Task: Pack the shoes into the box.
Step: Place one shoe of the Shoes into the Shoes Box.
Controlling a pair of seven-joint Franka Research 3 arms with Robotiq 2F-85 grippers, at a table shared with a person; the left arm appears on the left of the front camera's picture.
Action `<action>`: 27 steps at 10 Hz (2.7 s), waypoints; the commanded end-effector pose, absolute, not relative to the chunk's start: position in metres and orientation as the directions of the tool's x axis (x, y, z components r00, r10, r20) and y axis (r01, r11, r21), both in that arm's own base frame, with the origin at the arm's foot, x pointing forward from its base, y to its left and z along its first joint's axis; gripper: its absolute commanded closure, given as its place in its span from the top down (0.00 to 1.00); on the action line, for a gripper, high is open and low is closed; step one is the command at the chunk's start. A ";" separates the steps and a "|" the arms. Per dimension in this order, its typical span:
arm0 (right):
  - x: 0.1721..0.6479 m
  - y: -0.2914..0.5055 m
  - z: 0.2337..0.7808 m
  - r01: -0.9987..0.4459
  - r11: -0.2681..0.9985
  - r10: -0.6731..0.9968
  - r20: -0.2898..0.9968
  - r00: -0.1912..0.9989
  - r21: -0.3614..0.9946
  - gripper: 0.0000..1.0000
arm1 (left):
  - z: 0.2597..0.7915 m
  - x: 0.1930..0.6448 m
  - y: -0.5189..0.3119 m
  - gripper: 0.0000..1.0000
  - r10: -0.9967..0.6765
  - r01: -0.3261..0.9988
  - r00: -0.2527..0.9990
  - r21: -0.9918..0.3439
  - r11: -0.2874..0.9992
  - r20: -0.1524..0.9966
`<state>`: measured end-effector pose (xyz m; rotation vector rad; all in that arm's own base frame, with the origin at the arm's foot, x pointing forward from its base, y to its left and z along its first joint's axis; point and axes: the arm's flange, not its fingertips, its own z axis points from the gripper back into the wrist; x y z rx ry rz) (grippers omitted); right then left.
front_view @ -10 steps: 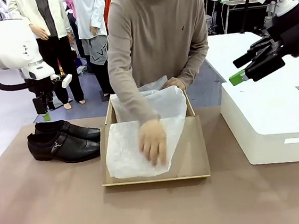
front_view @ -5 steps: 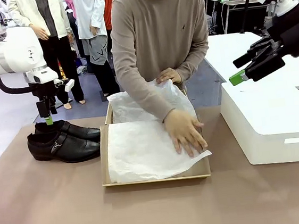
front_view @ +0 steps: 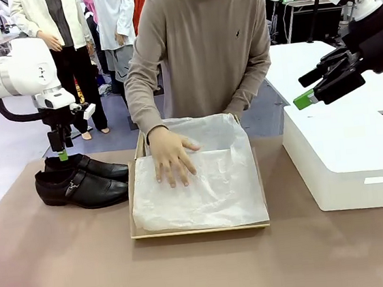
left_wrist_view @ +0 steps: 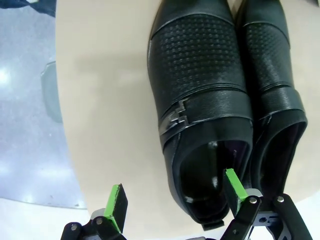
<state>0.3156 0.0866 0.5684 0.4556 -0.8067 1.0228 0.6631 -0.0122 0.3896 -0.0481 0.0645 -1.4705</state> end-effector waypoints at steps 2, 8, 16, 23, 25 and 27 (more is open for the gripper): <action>0.319 0.086 0.568 -0.895 0.444 0.566 0.786 0.251 -0.034 1.00 | 0.386 0.682 -0.010 1.00 -0.992 0.991 0.113 -0.071 0.117 -0.058; 0.319 0.086 0.568 -0.895 0.444 0.566 0.786 0.251 -0.034 1.00 | 0.376 0.694 -0.009 1.00 -0.985 0.985 0.170 -0.036 0.171 -0.034; 0.319 0.086 0.568 -0.895 0.444 0.566 0.786 0.251 -0.034 1.00 | 0.375 0.690 -0.012 1.00 -0.989 0.988 0.145 -0.049 0.146 -0.028; 0.319 0.086 0.568 -0.895 0.444 0.566 0.786 0.251 -0.034 1.00 | 0.367 0.687 -0.014 1.00 -0.988 0.983 0.148 -0.098 0.152 -0.049; 0.319 0.086 0.568 -0.895 0.444 0.566 0.786 0.251 -0.034 1.00 | 0.362 0.689 -0.014 1.00 -0.987 0.982 0.151 -0.109 0.156 -0.056; 0.319 0.086 0.568 -0.895 0.444 0.566 0.786 0.251 -0.034 1.00 | 0.354 0.689 -0.012 1.00 -0.987 0.979 0.151 -0.134 0.157 -0.056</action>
